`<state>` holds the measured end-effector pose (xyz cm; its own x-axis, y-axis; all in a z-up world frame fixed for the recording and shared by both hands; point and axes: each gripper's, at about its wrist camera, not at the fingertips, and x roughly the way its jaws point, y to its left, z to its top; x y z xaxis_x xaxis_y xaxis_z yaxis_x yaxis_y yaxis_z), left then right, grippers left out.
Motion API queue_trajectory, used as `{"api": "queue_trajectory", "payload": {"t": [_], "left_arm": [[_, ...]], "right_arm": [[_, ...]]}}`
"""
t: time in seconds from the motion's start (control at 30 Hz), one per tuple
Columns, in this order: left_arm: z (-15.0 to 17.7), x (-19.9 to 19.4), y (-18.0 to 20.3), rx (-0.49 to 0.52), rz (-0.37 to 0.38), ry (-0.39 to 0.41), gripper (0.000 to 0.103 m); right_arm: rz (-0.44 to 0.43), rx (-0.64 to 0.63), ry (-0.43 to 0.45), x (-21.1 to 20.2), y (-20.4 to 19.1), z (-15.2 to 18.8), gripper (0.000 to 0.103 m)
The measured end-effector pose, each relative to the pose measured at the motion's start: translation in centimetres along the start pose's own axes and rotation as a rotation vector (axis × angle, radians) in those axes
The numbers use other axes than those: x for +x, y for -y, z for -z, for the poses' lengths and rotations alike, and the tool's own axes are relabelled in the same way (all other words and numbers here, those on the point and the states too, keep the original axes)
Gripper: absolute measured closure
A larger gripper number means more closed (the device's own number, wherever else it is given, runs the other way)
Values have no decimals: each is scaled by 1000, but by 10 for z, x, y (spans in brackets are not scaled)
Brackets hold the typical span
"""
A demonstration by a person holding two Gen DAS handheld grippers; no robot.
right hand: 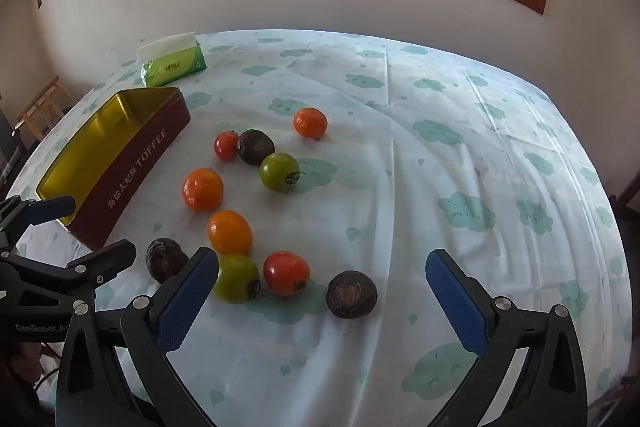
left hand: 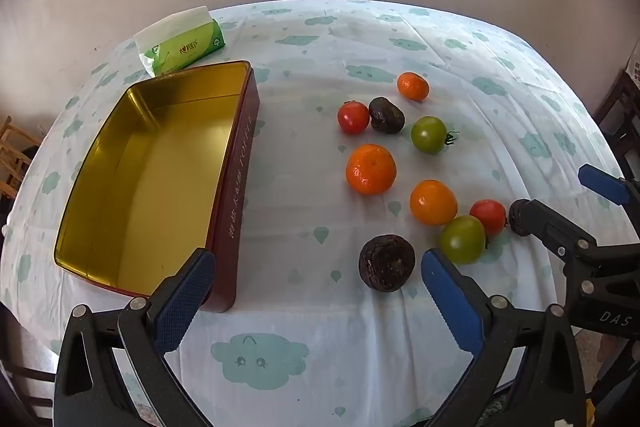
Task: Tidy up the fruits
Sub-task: 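Move the left gripper toward the dark brown round fruit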
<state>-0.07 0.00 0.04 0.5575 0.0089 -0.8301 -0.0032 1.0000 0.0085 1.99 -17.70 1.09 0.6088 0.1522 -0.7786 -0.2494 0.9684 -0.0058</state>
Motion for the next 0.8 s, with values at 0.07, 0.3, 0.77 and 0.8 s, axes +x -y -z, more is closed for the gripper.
{"api": "queue_trajectory", "payload": {"t": [0.07,0.3,0.77,0.8], "left_arm": [[-1,1,0,1,-1,-16,1],[4,-1,-1,10,12,-8,1],[8,-1,5,2,-16,-7,3],[9,-1,5,1,-18,-8,3]], "right_arm": [[2,-1,-2,0,0,1,0],[-2,-1,-5,-1,4,8,0],[-3,-1,-12,0,0,11,0],[-2,-1,-12,0,0,12,0]]}}
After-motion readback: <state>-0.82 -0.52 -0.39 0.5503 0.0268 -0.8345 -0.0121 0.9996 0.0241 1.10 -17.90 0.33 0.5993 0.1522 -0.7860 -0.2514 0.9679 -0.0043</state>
